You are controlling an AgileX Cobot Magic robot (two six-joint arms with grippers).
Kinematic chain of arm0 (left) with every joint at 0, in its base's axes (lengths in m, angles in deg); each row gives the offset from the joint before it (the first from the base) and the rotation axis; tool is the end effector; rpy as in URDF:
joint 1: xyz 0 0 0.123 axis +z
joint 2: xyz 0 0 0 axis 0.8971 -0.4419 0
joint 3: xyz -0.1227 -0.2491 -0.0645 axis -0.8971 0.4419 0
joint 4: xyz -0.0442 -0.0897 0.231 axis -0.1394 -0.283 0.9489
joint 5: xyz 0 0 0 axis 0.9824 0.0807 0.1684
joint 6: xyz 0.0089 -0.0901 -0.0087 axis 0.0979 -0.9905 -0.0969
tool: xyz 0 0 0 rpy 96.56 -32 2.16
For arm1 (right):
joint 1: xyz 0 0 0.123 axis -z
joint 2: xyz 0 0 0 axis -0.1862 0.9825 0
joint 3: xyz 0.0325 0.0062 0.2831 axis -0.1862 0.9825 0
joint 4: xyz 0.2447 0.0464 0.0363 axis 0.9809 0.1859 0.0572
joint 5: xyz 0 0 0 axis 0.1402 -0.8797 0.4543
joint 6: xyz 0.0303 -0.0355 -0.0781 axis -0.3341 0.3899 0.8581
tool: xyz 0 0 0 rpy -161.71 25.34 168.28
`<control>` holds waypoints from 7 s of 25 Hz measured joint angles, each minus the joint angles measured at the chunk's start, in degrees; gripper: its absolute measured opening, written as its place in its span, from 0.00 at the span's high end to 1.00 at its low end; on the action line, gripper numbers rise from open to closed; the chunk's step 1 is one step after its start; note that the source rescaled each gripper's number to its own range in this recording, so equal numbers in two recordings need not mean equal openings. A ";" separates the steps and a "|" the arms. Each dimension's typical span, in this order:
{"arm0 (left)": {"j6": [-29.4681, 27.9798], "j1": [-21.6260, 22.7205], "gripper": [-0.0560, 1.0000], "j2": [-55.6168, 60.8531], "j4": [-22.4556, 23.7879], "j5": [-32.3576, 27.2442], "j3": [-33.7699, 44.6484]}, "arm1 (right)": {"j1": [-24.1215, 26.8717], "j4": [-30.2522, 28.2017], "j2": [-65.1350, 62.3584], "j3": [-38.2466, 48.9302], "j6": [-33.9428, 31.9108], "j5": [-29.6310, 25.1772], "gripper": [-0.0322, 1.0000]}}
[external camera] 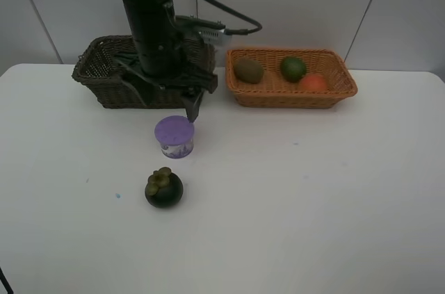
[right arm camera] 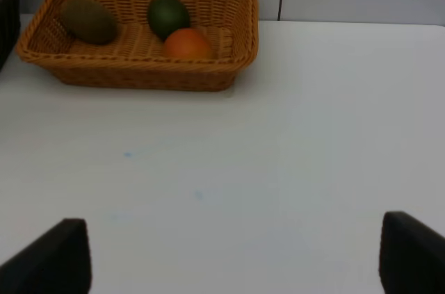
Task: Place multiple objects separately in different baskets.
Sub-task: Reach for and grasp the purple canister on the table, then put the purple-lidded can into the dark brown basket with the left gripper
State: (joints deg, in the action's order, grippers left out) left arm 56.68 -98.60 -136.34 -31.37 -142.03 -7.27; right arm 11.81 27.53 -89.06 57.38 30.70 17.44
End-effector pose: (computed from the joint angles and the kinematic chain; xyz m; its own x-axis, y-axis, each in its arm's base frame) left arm 0.3373 -0.2331 0.2032 -0.9044 0.4077 -0.1262 0.4120 0.9111 -0.0094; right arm -0.0077 0.0009 0.2829 -0.4338 -0.0230 -0.9007 -0.0011 0.9997 -0.0250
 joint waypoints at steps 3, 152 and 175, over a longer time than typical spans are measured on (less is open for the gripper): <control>0.00 -0.07 0.00 -2.23 -0.20 0.00 0.00 | 0.00 0.00 0.00 0.00 0.00 0.00 0.00; 1.76 22.51 0.02 5.24 5.09 20.76 -3.55 | 0.00 0.00 0.00 0.00 0.00 0.00 0.00; 5.00 24.08 0.00 -6.62 4.62 32.47 -3.55 | 0.00 0.00 0.00 0.00 0.00 0.00 0.00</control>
State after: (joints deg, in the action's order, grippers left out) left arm 61.68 -74.52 -142.95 -26.76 -109.56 -10.82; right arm 11.81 27.53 -89.06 57.38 30.70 17.44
